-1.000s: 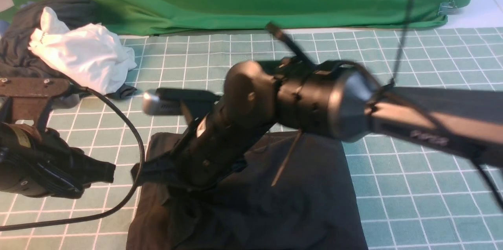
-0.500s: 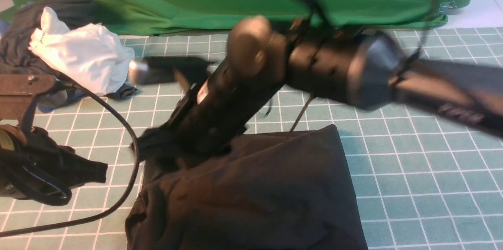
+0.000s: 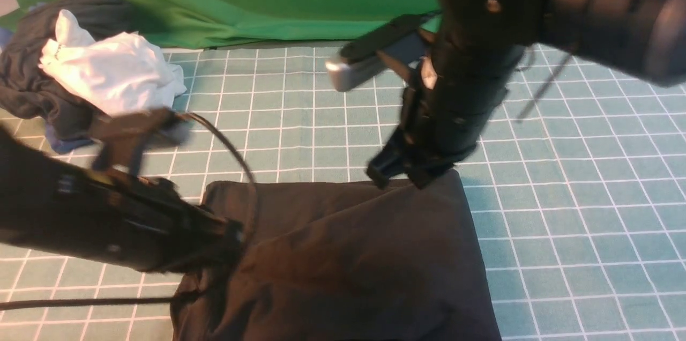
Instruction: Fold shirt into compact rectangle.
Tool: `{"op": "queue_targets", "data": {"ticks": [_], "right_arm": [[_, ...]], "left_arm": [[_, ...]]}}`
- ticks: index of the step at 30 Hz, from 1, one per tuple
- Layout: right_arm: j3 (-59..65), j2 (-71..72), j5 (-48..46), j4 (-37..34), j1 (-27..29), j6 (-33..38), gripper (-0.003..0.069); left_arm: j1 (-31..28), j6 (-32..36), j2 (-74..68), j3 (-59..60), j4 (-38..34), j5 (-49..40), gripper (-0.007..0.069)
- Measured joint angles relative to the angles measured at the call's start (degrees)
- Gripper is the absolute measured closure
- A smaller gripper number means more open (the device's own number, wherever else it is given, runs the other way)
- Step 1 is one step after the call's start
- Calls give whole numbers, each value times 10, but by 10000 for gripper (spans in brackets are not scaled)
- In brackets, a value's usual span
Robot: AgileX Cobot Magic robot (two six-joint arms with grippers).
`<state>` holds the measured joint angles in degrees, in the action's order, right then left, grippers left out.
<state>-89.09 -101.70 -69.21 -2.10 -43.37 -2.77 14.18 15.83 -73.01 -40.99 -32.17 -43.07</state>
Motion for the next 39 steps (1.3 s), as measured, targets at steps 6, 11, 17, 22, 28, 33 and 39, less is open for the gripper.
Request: {"op": "queue_targets", "data": {"ticks": [6, 11, 17, 22, 28, 33, 39], "right_arm": [[103, 31, 28, 0, 9, 2, 639], [162, 34, 80, 0, 10, 2, 641], [170, 34, 118, -8, 32, -4, 641], [170, 34, 138, -56, 95, 2, 641], [171, 33, 163, -130, 153, 49, 581], [168, 19, 213, -157, 180, 63, 347], [124, -43, 233, -163, 182, 64, 125]], "left_arm": [[50, -121, -90, 0, 109, -11, 618], [53, -190, -103, 18, 171, -15, 618], [53, -202, -103, 37, 174, -12, 618], [53, -202, -103, 50, 173, 0, 618], [53, -204, -99, 53, 173, 7, 618], [53, -207, -54, 40, 176, -19, 618], [53, -232, 75, 28, 176, -43, 618]]}}
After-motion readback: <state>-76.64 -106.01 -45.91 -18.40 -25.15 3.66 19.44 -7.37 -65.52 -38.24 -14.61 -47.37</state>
